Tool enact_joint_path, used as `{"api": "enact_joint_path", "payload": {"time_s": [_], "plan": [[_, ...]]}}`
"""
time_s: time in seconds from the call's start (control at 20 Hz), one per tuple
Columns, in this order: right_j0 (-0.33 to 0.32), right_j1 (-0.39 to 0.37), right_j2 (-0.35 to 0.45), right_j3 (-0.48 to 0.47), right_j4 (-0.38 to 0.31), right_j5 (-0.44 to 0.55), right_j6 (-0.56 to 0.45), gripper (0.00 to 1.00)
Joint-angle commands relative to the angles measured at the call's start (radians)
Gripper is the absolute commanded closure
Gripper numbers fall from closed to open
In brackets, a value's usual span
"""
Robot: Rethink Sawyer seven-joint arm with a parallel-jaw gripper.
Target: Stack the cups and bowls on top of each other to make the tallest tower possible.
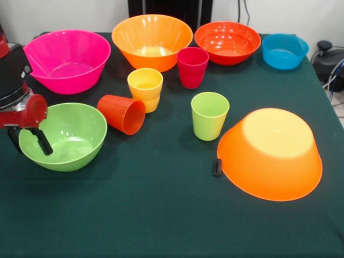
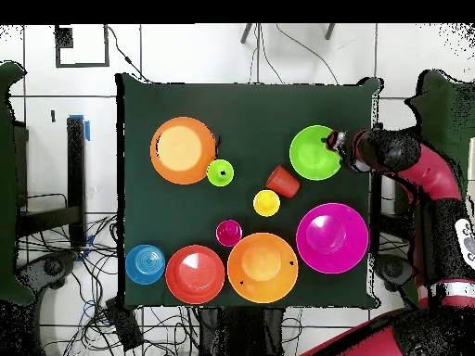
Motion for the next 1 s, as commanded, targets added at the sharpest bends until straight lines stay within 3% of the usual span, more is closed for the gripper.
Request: {"api": "enact_joint_path", "payload": {"time_s": [0.05, 1.0], "plan": [[0.001, 0.007, 0.03, -0.003, -0.07, 0.016, -0.343, 0.0], [0.006, 0.057, 0.029, -0.025, -0.091, -0.007, -0.357, 0.0]]}}
